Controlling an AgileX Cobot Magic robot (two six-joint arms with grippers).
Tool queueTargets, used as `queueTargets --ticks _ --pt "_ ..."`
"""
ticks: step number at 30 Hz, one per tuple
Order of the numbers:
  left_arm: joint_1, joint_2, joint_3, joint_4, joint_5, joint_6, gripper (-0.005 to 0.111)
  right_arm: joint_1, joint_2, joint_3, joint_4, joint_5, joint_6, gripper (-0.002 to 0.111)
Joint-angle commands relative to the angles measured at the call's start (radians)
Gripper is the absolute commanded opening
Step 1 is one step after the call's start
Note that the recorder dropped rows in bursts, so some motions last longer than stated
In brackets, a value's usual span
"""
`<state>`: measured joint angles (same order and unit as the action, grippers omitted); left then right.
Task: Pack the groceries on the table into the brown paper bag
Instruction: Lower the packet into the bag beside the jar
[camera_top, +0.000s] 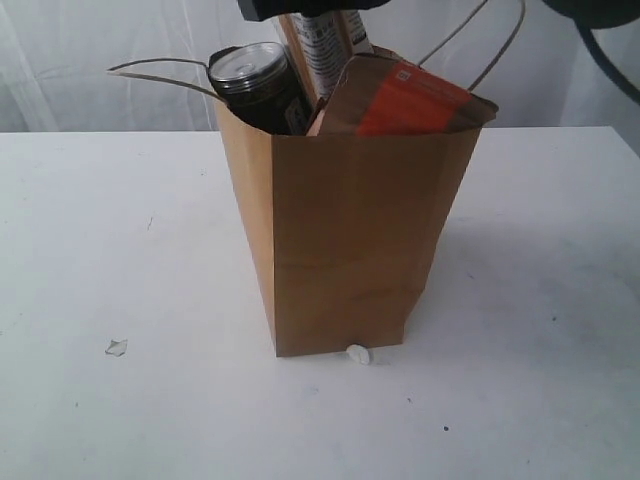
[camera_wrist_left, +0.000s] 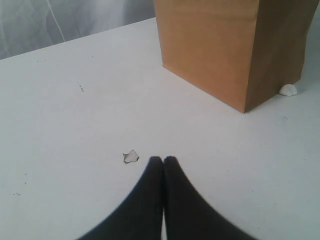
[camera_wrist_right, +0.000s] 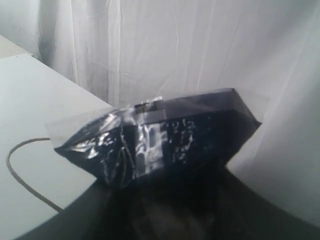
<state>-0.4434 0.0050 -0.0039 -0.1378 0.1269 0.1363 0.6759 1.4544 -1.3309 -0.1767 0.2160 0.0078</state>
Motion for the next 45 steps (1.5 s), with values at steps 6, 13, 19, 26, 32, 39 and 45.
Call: queueTargets --ticks 6,13,19,26,32,39,45 --pt "0.001 -0.005 0.004 -0.004 0.005 -0.003 0.000 0.002 0.021 0.098 0.094 0.252 0.037 0.000" --pt "0.001 -0.005 0.004 -0.004 0.005 -0.003 0.000 0.002 -0.031 0.098 0.096 0.243 0.015 0.004" --pt "0.001 -0.005 0.004 -0.004 0.005 -0.003 0.000 0.002 -0.074 0.098 0.098 0.299 0.015 0.037" --pt "0.001 -0.005 0.004 -0.004 0.005 -0.003 0.000 0.002 -0.076 0.098 0.102 0.335 0.015 0.055" --pt "0.001 -0.005 0.004 -0.004 0.005 -0.003 0.000 0.002 -0.076 0.098 0.102 0.335 0.015 0.056" --pt "0.001 -0.005 0.004 -0.004 0.005 -0.003 0.000 0.002 -0.076 0.098 0.102 0.335 0.015 0.056" --pt "0.001 -0.005 0.004 -0.004 0.005 -0.003 0.000 0.002 -0.076 0.098 0.102 0.331 0.015 0.056"
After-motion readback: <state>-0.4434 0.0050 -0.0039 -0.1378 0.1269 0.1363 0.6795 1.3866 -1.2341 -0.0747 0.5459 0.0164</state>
